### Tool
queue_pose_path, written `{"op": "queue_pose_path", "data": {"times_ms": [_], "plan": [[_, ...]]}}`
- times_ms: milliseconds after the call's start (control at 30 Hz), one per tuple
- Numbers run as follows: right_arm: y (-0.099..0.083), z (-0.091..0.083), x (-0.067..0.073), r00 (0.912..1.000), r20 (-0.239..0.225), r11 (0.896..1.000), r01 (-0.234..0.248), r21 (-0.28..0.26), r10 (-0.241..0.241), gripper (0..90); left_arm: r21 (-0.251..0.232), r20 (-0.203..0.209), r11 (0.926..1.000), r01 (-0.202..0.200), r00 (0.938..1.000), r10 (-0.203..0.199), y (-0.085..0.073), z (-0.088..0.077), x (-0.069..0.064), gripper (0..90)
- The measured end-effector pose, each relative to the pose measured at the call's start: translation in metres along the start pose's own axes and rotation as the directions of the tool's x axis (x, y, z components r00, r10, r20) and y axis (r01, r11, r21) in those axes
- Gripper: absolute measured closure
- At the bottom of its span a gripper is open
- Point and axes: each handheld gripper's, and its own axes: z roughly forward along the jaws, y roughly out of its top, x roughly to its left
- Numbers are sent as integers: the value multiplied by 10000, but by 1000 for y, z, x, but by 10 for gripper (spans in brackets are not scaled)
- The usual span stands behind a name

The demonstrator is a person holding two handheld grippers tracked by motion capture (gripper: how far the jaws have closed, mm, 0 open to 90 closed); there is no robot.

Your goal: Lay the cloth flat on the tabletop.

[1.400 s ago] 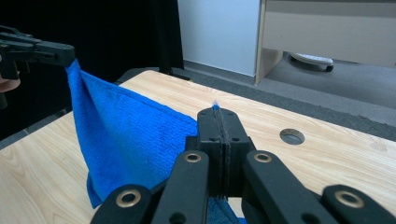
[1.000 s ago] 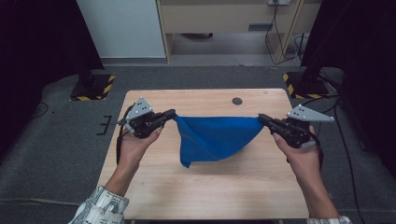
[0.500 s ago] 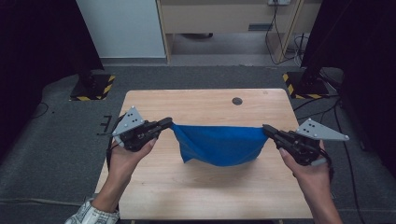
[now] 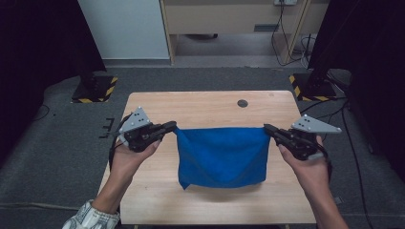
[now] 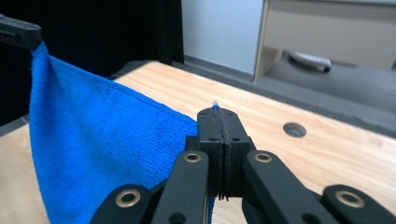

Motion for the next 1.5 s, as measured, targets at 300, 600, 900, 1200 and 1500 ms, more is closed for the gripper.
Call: {"op": "queue_pose_path", "data": {"times_ms": [300,600,900,1200,1500], "plan": [[-16,58,-30,9983,300,9966,-508,641,490,894,408,-273,9950,916,9955,-905,-18,38,36,888],[-26,88,-50,9951,627,9930,-822,853,770,894,764,-455,9904,1152,9927,-1120,-24,65,49,888],[-35,106,-63,9938,741,9902,-908,1061,832,894,1056,-711,9879,1137,9918,-1065,-31,83,57,888],[-38,118,-68,9927,869,9887,-933,1170,834,894,1262,-837,9862,1070,9918,-969,-37,94,60,888],[-40,124,-69,9917,967,9877,-968,1230,851,893,1253,-1075,9853,1160,9889,-1028,-41,95,65,887]]}}
